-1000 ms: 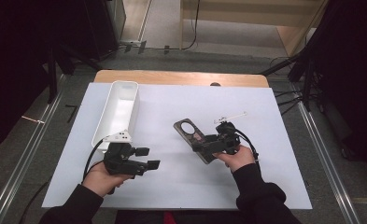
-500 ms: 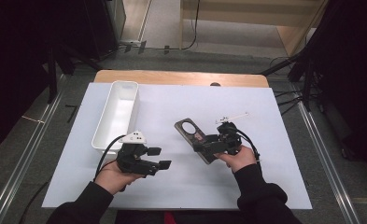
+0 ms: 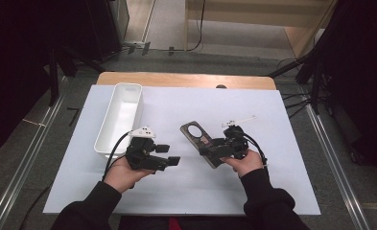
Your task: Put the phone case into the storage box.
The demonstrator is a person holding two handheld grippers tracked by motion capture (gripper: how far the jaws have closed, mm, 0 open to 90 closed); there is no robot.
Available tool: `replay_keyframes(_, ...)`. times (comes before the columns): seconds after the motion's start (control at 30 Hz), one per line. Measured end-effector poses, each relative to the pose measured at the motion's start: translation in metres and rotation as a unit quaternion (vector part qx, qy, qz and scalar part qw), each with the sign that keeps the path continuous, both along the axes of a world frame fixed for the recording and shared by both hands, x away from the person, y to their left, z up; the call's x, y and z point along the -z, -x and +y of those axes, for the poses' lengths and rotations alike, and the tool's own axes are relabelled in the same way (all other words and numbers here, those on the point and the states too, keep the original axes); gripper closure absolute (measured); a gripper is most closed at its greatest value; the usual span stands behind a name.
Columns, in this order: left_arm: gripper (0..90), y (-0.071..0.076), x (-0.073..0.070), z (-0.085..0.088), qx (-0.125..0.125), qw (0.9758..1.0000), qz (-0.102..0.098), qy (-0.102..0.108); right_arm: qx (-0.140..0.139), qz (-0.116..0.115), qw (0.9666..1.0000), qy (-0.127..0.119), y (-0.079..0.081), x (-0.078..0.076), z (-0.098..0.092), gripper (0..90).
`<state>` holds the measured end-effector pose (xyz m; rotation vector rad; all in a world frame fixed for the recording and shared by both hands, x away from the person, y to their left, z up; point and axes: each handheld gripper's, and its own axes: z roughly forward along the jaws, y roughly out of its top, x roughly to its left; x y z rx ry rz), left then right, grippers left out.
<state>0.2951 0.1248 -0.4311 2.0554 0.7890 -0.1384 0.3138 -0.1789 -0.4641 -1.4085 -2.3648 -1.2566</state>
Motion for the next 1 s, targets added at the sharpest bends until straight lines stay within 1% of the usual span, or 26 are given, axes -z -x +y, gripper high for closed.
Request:
replay_keyframes(0.1,27.9,-0.003,0.0,0.0,-0.008,1.0,-0.005,-0.001,0.004,0.0,1.0,-0.001,-0.001,0.0,-0.001,11.0)
replay_keyframes(0.13,27.9,-0.005,0.0,0.0,-0.011,0.9999,-0.004,-0.003,0.004,-0.001,1.0,-0.001,-0.001,0.001,-0.001,11.0)
replay_keyframes(0.2,27.8,-0.007,0.0,0.0,-0.012,0.9999,-0.003,0.006,0.005,-0.001,1.0,-0.001,-0.001,0.002,-0.001,10.9)
replay_keyframes(0.27,27.7,-0.009,0.0,-0.001,-0.011,0.9999,-0.007,0.011,0.006,-0.001,1.0,0.0,-0.001,0.002,0.0,11.0)
replay_keyframes(0.37,27.7,-0.012,0.001,-0.003,-0.012,0.9999,-0.007,0.006,0.004,-0.001,1.0,0.0,-0.002,0.002,0.001,11.0)
replay_keyframes(0.5,28.4,-0.016,0.001,-0.003,-0.023,0.9997,-0.001,0.004,0.006,-0.005,1.0,0.001,-0.004,0.003,0.004,11.0)
replay_keyframes(0.53,28.4,-0.016,0.001,-0.003,-0.022,0.9997,-0.004,0.004,0.007,-0.005,1.0,0.001,-0.004,0.003,0.005,11.0)
replay_keyframes(0.57,30.4,-0.017,0.001,-0.003,-0.027,0.9996,-0.008,0.007,0.007,-0.005,1.0,0.001,-0.004,0.003,0.005,11.0)
replay_keyframes(0.63,30.5,-0.018,-0.001,-0.004,-0.036,0.9993,-0.006,0.007,0.009,-0.005,0.9999,0.001,-0.005,0.004,0.006,11.0)
replay_keyframes(0.7,30.6,-0.019,-0.004,-0.005,-0.04,0.9992,-0.009,0.005,0.013,-0.003,0.9999,0.0,-0.005,0.004,0.006,11.0)
replay_keyframes(0.77,30.5,-0.022,-0.006,-0.008,-0.049,0.9988,-0.003,-0.001,0.018,-0.003,0.9998,-0.004,-0.006,0.005,0.006,10.9)
replay_keyframes(0.83,30.7,-0.024,-0.006,-0.01,-0.055,0.9985,-0.001,-0.002,0.024,-0.003,0.9997,-0.005,-0.006,0.005,0.007,10.9)
replay_keyframes(0.97,30.6,-0.03,-0.006,-0.012,-0.07,0.9974,0.012,-0.006,0.033,-0.006,0.9994,-0.007,-0.006,0.006,0.007,10.9)
replay_keyframes(1.0,30.6,-0.031,-0.006,-0.013,-0.073,0.9972,0.012,-0.007,0.036,-0.009,0.9993,-0.008,-0.006,0.006,0.007,10.9)
